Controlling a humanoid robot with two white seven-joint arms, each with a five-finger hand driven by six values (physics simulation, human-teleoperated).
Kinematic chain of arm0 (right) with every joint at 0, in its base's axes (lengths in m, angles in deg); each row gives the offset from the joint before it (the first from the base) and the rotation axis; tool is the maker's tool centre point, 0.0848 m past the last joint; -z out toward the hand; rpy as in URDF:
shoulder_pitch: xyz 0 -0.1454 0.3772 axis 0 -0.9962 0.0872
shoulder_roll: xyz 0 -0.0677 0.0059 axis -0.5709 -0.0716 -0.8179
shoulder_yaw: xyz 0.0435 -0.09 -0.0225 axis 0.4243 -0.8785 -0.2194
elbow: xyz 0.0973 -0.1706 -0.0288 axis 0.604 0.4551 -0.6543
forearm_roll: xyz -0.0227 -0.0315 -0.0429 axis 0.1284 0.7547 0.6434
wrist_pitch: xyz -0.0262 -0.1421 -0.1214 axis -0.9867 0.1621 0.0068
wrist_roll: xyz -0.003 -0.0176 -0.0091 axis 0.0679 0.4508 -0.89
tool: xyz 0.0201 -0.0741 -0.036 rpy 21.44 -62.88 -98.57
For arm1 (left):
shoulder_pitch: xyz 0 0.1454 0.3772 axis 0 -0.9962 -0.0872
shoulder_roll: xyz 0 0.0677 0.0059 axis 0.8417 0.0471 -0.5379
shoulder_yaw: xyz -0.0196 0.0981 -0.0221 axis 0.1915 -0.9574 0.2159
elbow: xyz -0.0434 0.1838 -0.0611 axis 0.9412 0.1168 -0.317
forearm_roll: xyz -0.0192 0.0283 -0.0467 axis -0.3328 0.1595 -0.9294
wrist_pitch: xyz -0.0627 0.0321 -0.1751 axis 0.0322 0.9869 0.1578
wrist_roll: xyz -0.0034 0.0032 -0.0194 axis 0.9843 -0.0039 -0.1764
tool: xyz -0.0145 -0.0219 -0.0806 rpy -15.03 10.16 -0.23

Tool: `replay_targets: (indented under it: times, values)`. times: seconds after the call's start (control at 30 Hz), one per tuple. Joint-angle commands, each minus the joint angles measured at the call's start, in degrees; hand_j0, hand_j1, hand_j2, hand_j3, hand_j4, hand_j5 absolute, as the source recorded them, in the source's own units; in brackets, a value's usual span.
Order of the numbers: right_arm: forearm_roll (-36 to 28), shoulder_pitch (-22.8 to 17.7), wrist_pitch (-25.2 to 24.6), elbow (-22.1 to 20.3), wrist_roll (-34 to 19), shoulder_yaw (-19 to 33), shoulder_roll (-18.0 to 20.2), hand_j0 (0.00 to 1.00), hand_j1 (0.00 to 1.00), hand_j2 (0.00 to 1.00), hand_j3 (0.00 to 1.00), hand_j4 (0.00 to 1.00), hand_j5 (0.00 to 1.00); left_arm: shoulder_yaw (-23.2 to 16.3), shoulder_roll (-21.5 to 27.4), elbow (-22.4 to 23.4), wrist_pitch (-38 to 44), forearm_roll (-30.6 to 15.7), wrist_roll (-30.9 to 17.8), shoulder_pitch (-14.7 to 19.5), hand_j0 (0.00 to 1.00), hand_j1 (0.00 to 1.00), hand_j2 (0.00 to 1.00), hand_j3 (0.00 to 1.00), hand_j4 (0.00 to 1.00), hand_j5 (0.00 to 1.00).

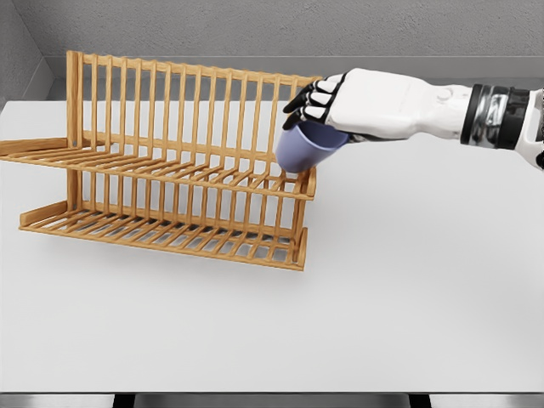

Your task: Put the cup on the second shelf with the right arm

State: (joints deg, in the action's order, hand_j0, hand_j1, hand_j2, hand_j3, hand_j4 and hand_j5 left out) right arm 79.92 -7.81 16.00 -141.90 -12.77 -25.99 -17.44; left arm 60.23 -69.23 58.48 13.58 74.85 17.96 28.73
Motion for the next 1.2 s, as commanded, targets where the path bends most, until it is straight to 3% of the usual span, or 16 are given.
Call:
replay_targets:
  times: [0.0,0.37,0.47,0.5,0.57,1.1,1.17]
  values:
    - [0.0,0.0,-0.1,0.0,0.1,-1.6,-0.5,0.64,0.64,0.64,0.64,0.64,0.64,0.0,0.0,0.0,0.0,0.0,0.0,0.0,1.00,1.00,1.00,1.00,1.00,1.00]
    - [-0.1,-0.1,6.1,0.0,0.1,-2.2,-0.9,0.68,0.68,0.68,0.68,0.68,0.68,0.0,0.0,0.0,0.0,0.0,0.0,0.0,1.00,1.00,1.00,1.00,1.00,1.00]
    - [-0.2,0.0,6.1,0.0,0.1,-2.2,-0.9,0.78,0.78,0.78,0.78,0.78,0.78,0.0,0.0,0.0,0.0,0.0,0.0,0.0,1.00,1.00,1.00,1.00,1.00,1.00]
    - [-0.3,0.0,6.1,0.0,0.1,-2.2,-0.9,0.88,0.88,0.88,0.88,0.88,0.88,0.0,0.0,0.0,0.0,0.0,0.0,0.0,1.00,1.00,1.00,1.00,1.00,1.00]
    - [-0.6,0.1,6.1,0.0,0.1,-2.2,-1.2,0.95,0.95,0.95,0.95,0.95,0.95,0.0,0.0,0.0,0.0,0.0,0.0,0.0,1.00,1.00,1.00,1.00,1.00,1.00]
    - [-0.6,1.0,6.1,0.0,0.1,-2.3,-3.6,0.99,0.99,0.99,0.99,0.99,0.99,0.0,0.0,0.0,0.0,0.0,0.0,0.0,1.00,1.00,1.00,1.00,1.00,1.00]
    - [-0.8,2.5,6.1,0.0,0.1,-0.2,-2.9,1.00,1.00,1.00,1.00,1.00,1.00,0.0,0.0,0.0,0.0,0.0,0.0,0.0,1.00,1.00,1.00,1.00,1.00,1.00]
